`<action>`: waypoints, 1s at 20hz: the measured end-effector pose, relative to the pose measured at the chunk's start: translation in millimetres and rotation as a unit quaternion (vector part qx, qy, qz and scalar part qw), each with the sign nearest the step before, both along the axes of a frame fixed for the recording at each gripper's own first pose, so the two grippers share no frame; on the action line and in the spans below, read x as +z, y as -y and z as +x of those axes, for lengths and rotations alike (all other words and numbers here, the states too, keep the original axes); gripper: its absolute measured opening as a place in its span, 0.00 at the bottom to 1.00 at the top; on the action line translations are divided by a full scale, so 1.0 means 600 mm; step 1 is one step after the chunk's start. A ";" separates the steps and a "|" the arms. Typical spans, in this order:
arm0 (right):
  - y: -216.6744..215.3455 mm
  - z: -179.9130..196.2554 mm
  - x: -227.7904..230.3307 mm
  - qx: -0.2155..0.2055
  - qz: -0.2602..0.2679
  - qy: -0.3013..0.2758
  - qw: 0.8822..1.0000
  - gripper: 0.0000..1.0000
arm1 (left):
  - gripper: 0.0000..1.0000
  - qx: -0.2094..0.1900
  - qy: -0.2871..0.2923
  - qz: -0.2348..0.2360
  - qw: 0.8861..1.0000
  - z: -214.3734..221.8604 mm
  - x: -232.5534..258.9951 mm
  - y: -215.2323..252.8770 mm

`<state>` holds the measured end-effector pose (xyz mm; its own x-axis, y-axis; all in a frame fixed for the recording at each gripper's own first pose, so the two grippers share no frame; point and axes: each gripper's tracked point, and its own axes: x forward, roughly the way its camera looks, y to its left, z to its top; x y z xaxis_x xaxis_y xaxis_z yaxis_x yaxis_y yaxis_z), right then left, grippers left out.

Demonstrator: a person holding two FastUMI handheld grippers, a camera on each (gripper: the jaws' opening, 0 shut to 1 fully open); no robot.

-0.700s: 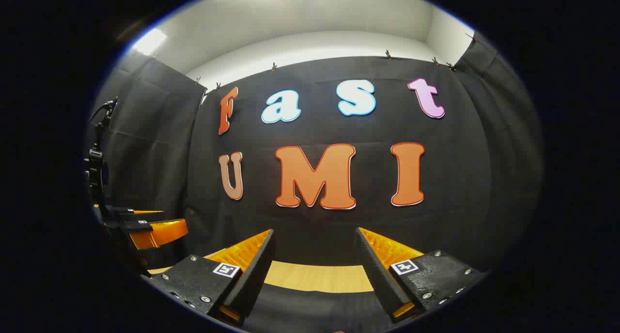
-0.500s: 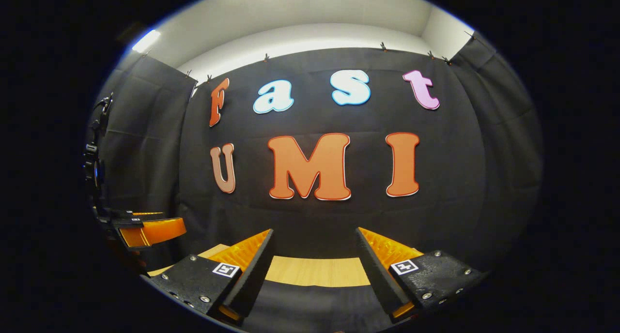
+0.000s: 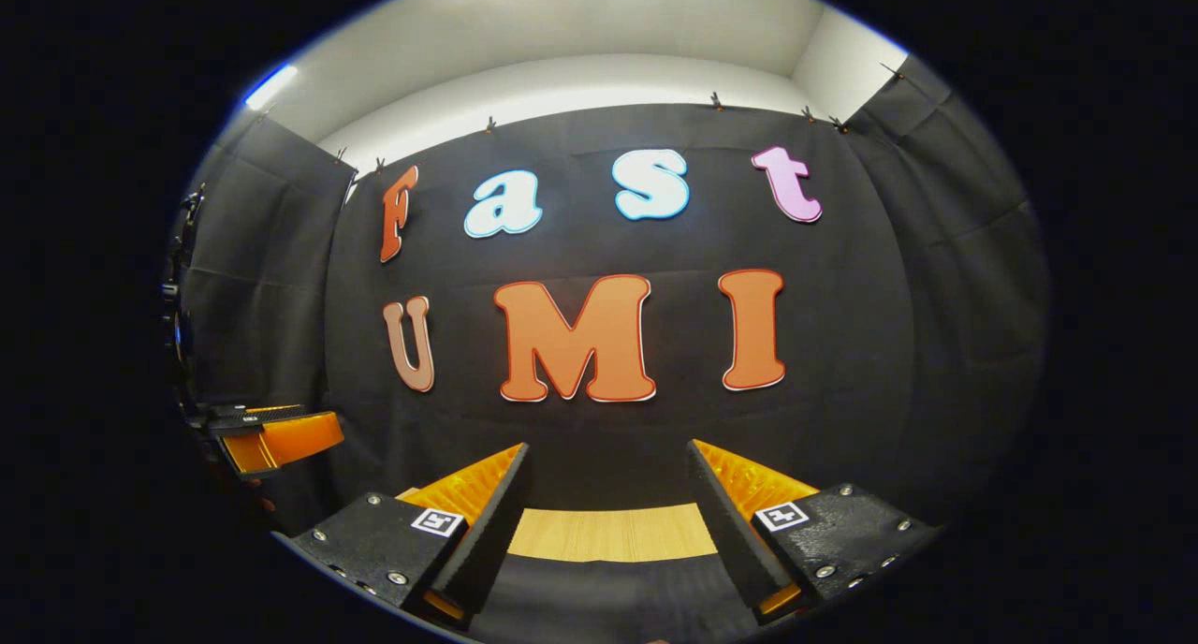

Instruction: Grasp the waist and the cuffs of the jeans and fold them to make the two legs overlap; first hold the waist and fold one-third of the jeans toward the cuffs, then hold the cuffs and fold the remaining one-third in the same direction to finish folding.

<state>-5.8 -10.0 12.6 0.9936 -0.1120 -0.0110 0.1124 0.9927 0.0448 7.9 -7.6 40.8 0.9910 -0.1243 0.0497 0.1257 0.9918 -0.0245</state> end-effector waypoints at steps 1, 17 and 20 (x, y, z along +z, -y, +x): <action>0.002 -0.002 -0.005 -0.004 -0.005 0.000 1.000 0.97 | 0.96 -0.002 0.000 -0.001 1.000 -0.003 -0.002 0.004; 0.114 -0.004 -0.191 -0.057 0.042 -0.158 0.985 0.98 | 0.98 0.127 -0.206 -0.064 0.968 0.005 -0.230 -0.175; 0.122 -0.010 -0.240 -0.058 0.062 -0.205 0.975 0.98 | 0.98 0.161 -0.267 -0.070 0.947 -0.021 -0.300 -0.221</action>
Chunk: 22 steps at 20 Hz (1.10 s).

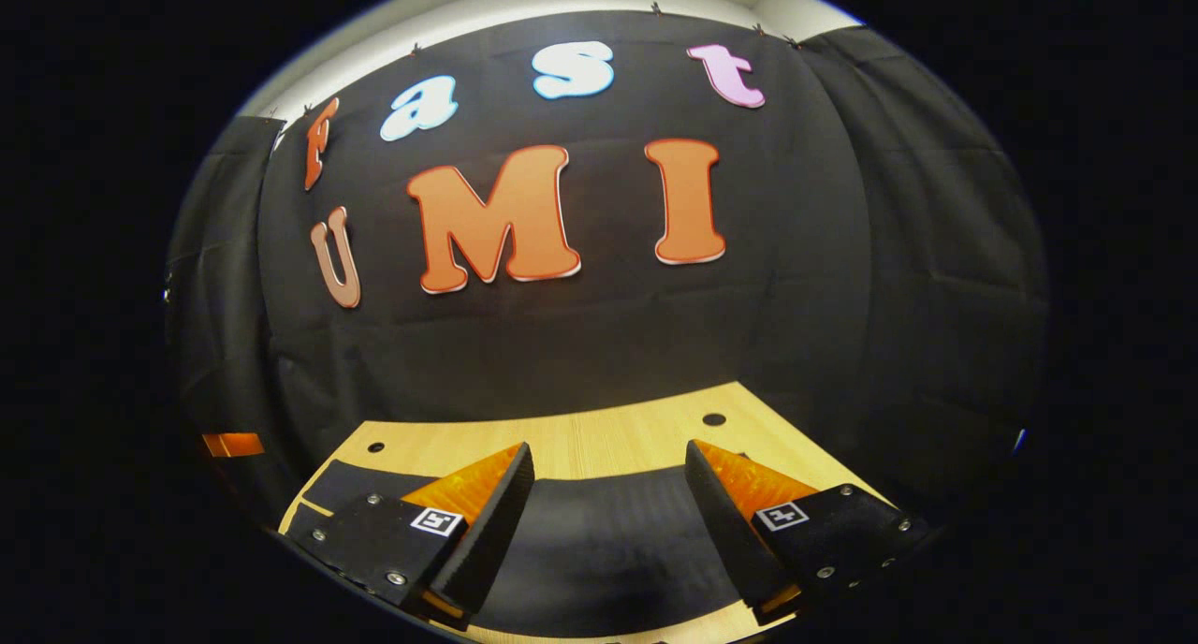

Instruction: Grasp the waist and the cuffs of the jeans and fold them to make the two legs overlap; first hold the waist and fold one-third of the jeans toward the cuffs, then hold the cuffs and fold the remaining one-third in the same direction to finish folding.

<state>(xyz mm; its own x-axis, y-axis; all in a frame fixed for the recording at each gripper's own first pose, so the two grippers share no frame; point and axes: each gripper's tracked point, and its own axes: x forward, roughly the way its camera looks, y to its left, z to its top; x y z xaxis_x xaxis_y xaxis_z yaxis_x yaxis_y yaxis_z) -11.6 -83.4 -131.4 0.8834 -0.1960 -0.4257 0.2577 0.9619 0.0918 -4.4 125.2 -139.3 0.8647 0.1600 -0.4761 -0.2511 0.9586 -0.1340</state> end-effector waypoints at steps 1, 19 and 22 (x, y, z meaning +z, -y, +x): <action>0.002 -0.002 -0.017 -0.002 0.015 -0.015 1.000 0.98 | 0.98 0.010 -0.018 -0.009 1.000 -0.006 -0.021 -0.011; 0.190 -0.151 -0.320 -0.224 0.230 -0.262 0.910 0.96 | 0.95 0.185 -0.247 -0.165 0.937 -0.122 -0.298 -0.207; 0.229 -0.187 -0.366 -0.267 0.245 -0.299 0.883 0.95 | 0.95 0.198 -0.265 -0.188 0.925 -0.131 -0.324 -0.205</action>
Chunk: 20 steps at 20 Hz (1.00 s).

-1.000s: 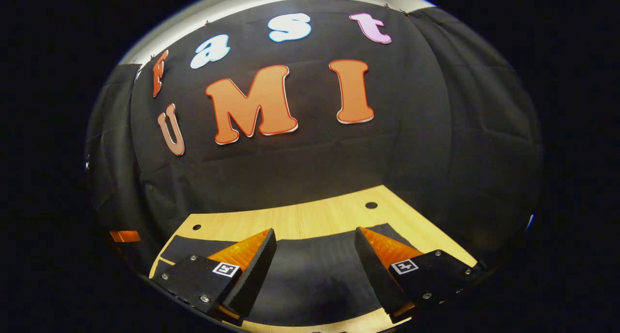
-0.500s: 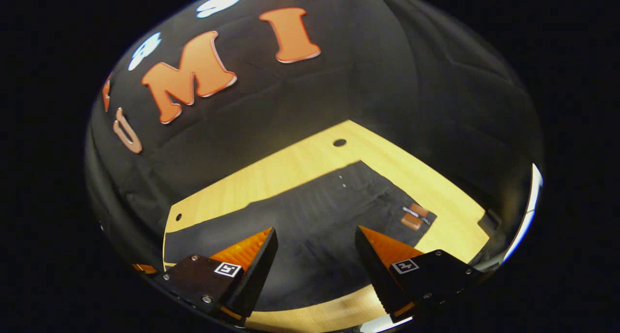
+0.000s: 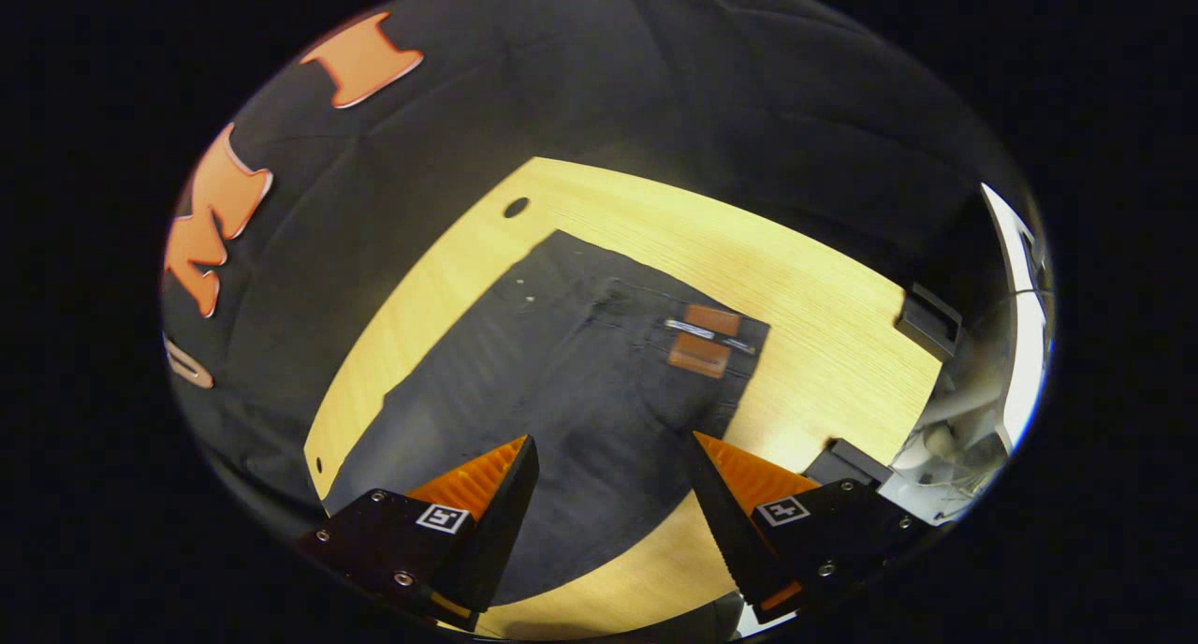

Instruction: Grasp the waist and the cuffs of the jeans and fold them to make the two legs overlap; first hold the waist and fold one-third of the jeans toward the cuffs, then hold the cuffs and fold the remaining one-third in the same direction to finish folding.

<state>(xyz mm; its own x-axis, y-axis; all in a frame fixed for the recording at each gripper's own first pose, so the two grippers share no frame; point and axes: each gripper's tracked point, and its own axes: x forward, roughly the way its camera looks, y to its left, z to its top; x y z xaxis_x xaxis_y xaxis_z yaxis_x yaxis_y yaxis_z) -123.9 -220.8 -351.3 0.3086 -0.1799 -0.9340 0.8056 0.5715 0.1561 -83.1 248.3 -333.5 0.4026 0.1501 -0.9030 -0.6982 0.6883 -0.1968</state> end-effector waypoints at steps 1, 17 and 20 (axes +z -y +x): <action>0.006 -0.016 -0.015 -0.010 0.015 -0.018 1.000 0.95 | 0.95 0.000 -0.003 -0.016 1.000 -0.002 -0.007 0.002; 0.059 -0.026 -0.126 -0.066 0.077 -0.104 0.989 0.89 | 0.95 0.124 -0.134 -0.060 0.981 -0.096 -0.093 -0.103; 0.061 -0.020 -0.133 -0.064 0.060 -0.121 0.989 0.90 | 0.95 0.140 -0.159 -0.063 0.975 -0.102 -0.118 -0.137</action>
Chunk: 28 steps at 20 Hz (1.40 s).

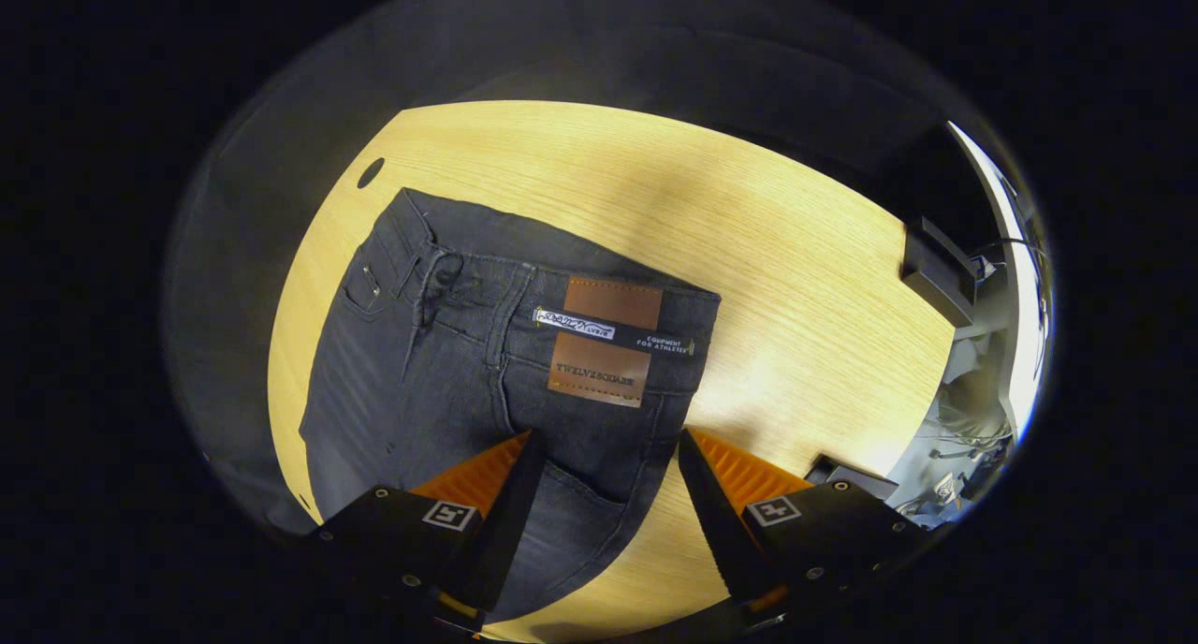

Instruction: Grasp the waist and the cuffs of the jeans and fold them to make the two legs overlap; first hold the waist and fold one-third of the jeans toward the cuffs, then hold the cuffs and fold the remaining one-third in the same direction to finish folding.

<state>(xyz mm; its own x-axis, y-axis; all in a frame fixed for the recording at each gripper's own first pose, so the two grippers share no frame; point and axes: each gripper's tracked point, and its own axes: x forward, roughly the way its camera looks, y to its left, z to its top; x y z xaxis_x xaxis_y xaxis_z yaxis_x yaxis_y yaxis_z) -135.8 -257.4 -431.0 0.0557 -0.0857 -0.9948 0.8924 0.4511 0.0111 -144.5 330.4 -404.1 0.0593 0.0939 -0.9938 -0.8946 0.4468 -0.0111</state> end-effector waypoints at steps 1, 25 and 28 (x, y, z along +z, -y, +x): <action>-0.002 -0.002 0.002 -0.001 -0.004 -0.007 1.000 0.89 | 0.95 0.012 -0.013 -0.002 1.000 -0.007 -0.008 -0.008; -0.001 0.079 0.105 -0.121 0.092 0.213 0.965 0.08 | 0.02 -0.032 0.183 0.039 0.982 0.213 0.093 -0.016; -0.004 0.105 0.134 -0.118 0.092 0.229 0.962 0.08 | 0.02 -0.087 0.213 0.059 0.971 0.273 0.124 -0.010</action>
<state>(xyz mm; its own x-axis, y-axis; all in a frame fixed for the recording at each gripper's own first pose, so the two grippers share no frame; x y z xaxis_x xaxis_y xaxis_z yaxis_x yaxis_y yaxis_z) -73.0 -255.0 -350.7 0.4930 0.0252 -0.8697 0.8519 0.1889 0.4884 19.4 336.4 -329.7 0.4874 0.1581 -0.8588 -0.7309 0.6120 -0.3021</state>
